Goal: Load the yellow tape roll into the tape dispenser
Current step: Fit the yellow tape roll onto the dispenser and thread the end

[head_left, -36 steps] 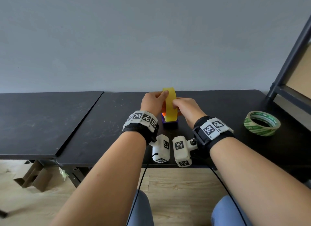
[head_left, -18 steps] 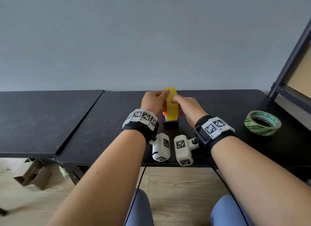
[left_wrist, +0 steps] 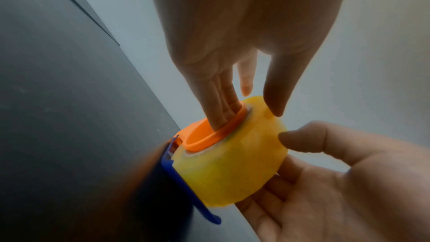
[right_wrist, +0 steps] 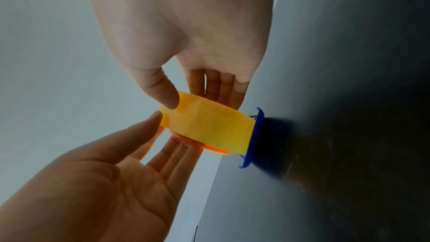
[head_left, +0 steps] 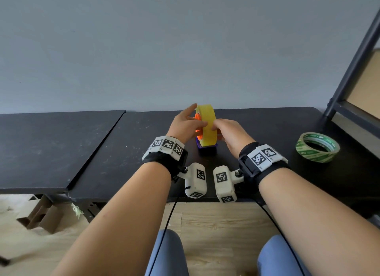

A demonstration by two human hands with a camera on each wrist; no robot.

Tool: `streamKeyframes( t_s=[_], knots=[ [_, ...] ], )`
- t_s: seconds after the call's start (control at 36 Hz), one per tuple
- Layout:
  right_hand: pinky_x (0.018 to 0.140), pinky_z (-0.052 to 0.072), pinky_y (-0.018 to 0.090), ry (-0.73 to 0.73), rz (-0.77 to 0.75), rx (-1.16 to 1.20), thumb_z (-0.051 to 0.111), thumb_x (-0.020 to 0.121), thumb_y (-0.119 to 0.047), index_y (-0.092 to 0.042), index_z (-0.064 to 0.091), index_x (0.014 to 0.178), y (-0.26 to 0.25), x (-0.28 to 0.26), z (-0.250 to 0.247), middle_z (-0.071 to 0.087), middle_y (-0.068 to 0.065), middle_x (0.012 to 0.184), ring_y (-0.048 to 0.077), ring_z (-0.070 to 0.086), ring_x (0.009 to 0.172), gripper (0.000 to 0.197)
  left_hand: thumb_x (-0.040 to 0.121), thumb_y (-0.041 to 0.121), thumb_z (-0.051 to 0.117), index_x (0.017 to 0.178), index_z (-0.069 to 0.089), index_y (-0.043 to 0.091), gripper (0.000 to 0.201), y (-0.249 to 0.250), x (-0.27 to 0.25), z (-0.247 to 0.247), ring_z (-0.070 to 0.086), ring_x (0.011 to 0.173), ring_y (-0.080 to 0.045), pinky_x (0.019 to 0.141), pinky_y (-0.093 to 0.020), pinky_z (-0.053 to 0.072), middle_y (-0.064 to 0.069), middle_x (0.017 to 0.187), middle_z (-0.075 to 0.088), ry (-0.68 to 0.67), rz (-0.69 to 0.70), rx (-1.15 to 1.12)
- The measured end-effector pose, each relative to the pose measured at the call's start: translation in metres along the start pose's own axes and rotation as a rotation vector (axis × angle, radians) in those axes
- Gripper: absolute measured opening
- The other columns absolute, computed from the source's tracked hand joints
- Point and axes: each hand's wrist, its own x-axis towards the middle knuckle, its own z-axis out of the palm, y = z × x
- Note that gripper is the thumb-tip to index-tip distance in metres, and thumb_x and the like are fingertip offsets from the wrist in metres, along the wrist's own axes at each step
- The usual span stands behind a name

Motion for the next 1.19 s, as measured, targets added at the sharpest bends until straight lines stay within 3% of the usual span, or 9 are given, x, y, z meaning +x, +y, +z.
streamKeyframes(
  t_s=[0.14, 0.28, 0.36, 0.53, 0.67, 0.81, 0.92, 1.03, 1.19],
  knots=[
    [0.102, 0.049, 0.05, 0.008, 0.004, 0.059, 0.057, 0.067, -0.024, -0.001, 0.071, 0.099, 0.004, 0.004, 0.0, 0.071, 0.019, 0.111, 0.033, 0.066, 0.106, 0.042, 0.089, 0.009, 0.066, 0.138, 0.051, 0.006, 0.051, -0.001, -0.001, 0.002, 0.067, 0.096, -0.027, 0.089, -0.042, 0.057, -0.017, 0.113, 0.064, 0.047, 0.031, 0.004],
    [0.102, 0.049, 0.049, 0.021, 0.006, 0.068, 0.056, 0.076, -0.021, -0.003, 0.071, 0.101, 0.003, 0.003, 0.001, 0.073, 0.017, 0.109, 0.032, 0.068, 0.104, 0.034, 0.092, 0.014, 0.063, 0.125, 0.061, 0.003, 0.035, 0.002, 0.0, 0.005, 0.066, 0.086, -0.024, 0.087, -0.046, 0.059, -0.012, 0.1, 0.067, 0.074, 0.075, 0.046],
    [0.101, 0.05, 0.049, 0.011, 0.001, 0.072, 0.057, 0.075, -0.025, -0.008, 0.071, 0.096, 0.003, 0.004, 0.001, 0.074, 0.015, 0.106, 0.031, 0.069, 0.103, 0.03, 0.091, 0.019, 0.063, 0.124, 0.064, 0.003, 0.036, 0.001, 0.001, 0.005, 0.064, 0.078, -0.02, 0.083, -0.047, 0.06, -0.008, 0.094, 0.067, 0.086, 0.084, 0.078],
    [0.1, 0.049, 0.052, 0.038, 0.008, 0.008, 0.054, 0.062, -0.019, 0.002, 0.069, 0.09, 0.006, 0.006, 0.001, 0.071, 0.02, 0.105, 0.039, 0.065, 0.107, 0.038, 0.092, 0.018, 0.062, 0.111, 0.07, 0.007, 0.023, -0.002, 0.001, 0.003, 0.064, 0.081, -0.024, 0.083, -0.048, 0.06, -0.011, 0.09, 0.068, 0.08, 0.099, 0.067],
    [0.1, 0.05, 0.049, 0.012, -0.013, -0.012, 0.049, 0.072, 0.0, -0.018, 0.075, 0.078, 0.01, 0.003, 0.001, 0.071, 0.02, 0.108, 0.035, 0.064, 0.107, 0.032, 0.092, 0.017, 0.062, 0.107, 0.07, 0.011, 0.018, -0.001, -0.001, 0.002, 0.064, 0.084, -0.025, 0.084, -0.048, 0.06, -0.014, 0.092, 0.067, 0.069, 0.105, 0.069],
    [0.099, 0.051, 0.048, 0.035, 0.014, 0.021, 0.053, 0.075, -0.012, 0.003, 0.069, 0.096, 0.005, 0.001, 0.001, 0.071, 0.021, 0.108, 0.031, 0.068, 0.102, 0.03, 0.092, 0.016, 0.061, 0.09, 0.07, 0.021, 0.01, -0.002, -0.001, 0.002, 0.063, 0.082, -0.025, 0.083, -0.048, 0.06, -0.015, 0.091, 0.066, 0.055, 0.107, 0.078],
    [0.097, 0.053, 0.047, 0.034, 0.021, 0.039, 0.059, 0.074, -0.029, -0.006, 0.07, 0.092, 0.001, -0.001, 0.002, 0.074, 0.014, 0.102, 0.03, 0.07, 0.098, 0.031, 0.091, 0.019, 0.063, 0.108, 0.071, 0.012, 0.019, -0.001, -0.001, 0.002, 0.068, 0.089, -0.03, 0.083, -0.048, 0.06, -0.015, 0.098, 0.07, 0.073, 0.094, 0.073],
    [0.092, 0.055, 0.042, 0.034, 0.014, 0.069, 0.058, 0.082, -0.028, -0.011, 0.069, 0.089, -0.003, -0.001, 0.003, 0.074, 0.01, 0.094, 0.029, 0.07, 0.097, 0.021, 0.089, 0.022, 0.066, 0.126, 0.063, 0.006, 0.04, -0.002, 0.0, 0.002, 0.069, 0.095, -0.031, 0.083, -0.048, 0.06, -0.018, 0.11, 0.07, 0.095, 0.076, 0.071],
    [0.094, 0.053, 0.048, 0.031, 0.005, 0.002, 0.056, 0.058, -0.023, -0.006, 0.065, 0.071, 0.0, 0.004, 0.003, 0.068, 0.016, 0.09, 0.036, 0.068, 0.093, 0.023, 0.09, 0.022, 0.065, 0.126, 0.063, 0.006, 0.04, -0.001, 0.002, 0.002, 0.067, 0.089, -0.028, 0.083, -0.049, 0.06, -0.019, 0.107, 0.07, 0.093, 0.079, 0.073]
  ],
)
